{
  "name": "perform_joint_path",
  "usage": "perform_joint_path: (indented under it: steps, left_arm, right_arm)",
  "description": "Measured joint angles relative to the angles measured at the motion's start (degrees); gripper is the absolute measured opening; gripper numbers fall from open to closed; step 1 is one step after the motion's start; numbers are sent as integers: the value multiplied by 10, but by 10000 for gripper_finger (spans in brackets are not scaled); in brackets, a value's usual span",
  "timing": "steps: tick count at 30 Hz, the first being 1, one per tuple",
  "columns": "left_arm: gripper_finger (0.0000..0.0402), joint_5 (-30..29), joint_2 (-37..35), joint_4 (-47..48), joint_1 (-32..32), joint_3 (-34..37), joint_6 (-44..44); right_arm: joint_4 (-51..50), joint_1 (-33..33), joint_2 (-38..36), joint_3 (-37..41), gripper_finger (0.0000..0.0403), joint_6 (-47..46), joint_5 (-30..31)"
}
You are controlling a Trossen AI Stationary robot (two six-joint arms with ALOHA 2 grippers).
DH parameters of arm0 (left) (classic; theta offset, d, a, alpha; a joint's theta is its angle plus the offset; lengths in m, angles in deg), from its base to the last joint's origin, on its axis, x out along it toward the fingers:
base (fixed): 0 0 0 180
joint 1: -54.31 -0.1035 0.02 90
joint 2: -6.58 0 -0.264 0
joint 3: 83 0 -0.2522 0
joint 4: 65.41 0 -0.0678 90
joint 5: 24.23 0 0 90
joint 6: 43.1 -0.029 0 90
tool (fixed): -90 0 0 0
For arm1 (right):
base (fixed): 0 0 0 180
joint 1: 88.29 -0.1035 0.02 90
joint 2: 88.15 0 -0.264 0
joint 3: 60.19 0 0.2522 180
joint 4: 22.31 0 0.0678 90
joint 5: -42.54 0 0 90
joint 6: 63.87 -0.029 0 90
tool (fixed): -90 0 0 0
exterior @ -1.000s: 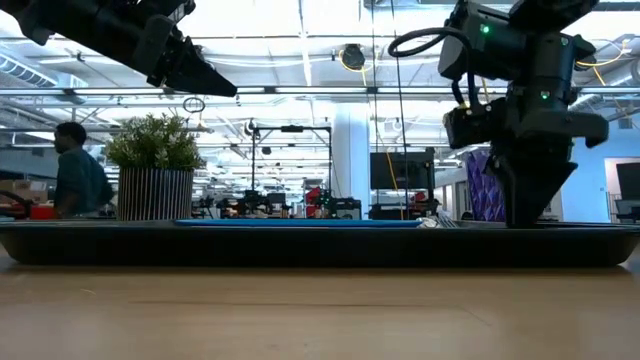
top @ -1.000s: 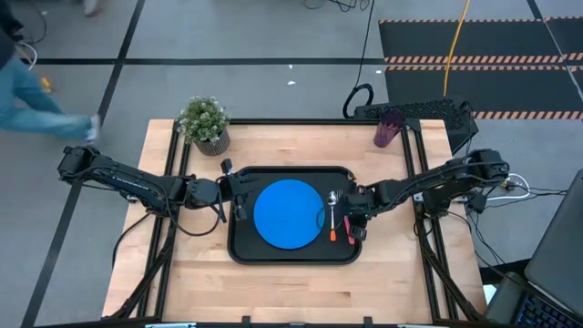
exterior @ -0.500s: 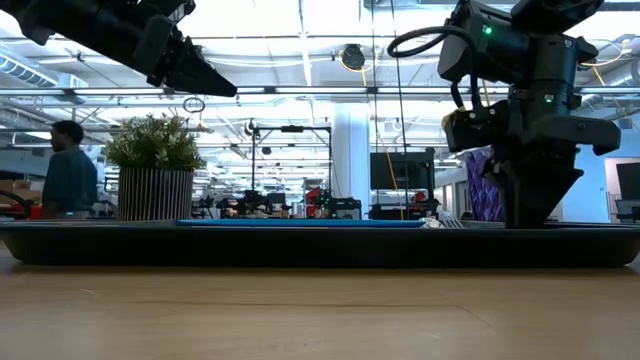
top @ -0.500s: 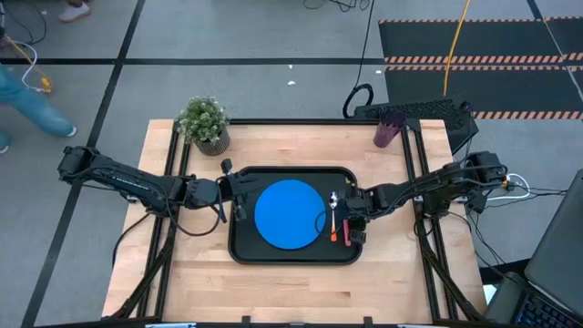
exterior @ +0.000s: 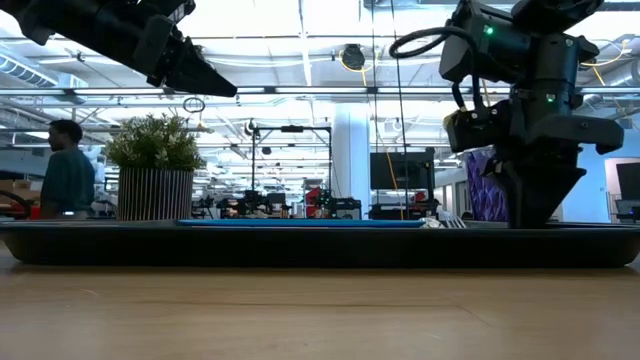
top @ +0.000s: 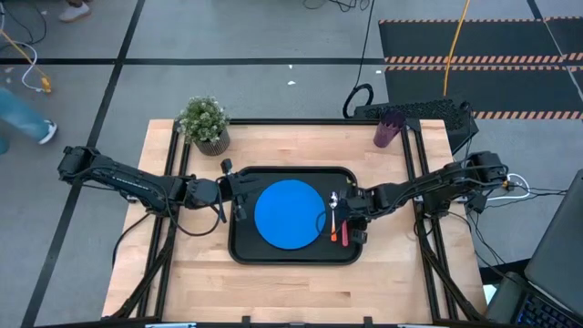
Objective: Pick and place plate/cup/fork/spoon on tray
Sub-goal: Adjust the pink fork on the black tray, then put the violet cup on the black tray to the upper left of the blue plate
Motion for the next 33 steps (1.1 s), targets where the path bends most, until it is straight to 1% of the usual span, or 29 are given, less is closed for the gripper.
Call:
perform_joint_path:
  steps: [4,7,10,13,15,16,17,19,22,25,28,31,33]
  left_arm:
    - [126,0,0,0,0,0,0]
    - [126,0,0,0,0,0,0]
    - [127,0,0,-1,0,0,0]
    - [127,0,0,-1,0,0,0]
    - [127,0,0,-2,0,0,1]
    - [127,0,0,-2,0,0,1]
    - [127,0,0,-3,0,0,1]
    - [127,0,0,-4,0,0,1]
    - [127,0,0,-7,0,0,1]
    - [127,0,0,-6,0,0,2]
    - [127,0,0,-2,0,0,2]
    - [127,0,0,2,0,0,2]
    - [127,0,0,5,0,0,1]
  right_arm:
    - [-7,3,-24,0,93,0,4]
    - [-19,8,-61,-3,93,0,34]
    - [-53,15,-109,-15,93,0,104]
    - [-90,29,-156,-27,93,0,213]
    - [-109,50,-178,-32,93,0,275]
    - [-118,67,-186,-37,93,0,297]
    - [-125,87,-191,-41,93,0,306]
    - [-130,133,-196,-52,93,1,314]
    - [-133,209,-194,-77,93,31,314]
    - [-149,286,-179,-113,93,72,314]
    - [-167,361,-166,-151,93,90,312]
    - [-192,431,-157,-186,93,89,282]
    - [-196,472,-149,-202,93,88,231]
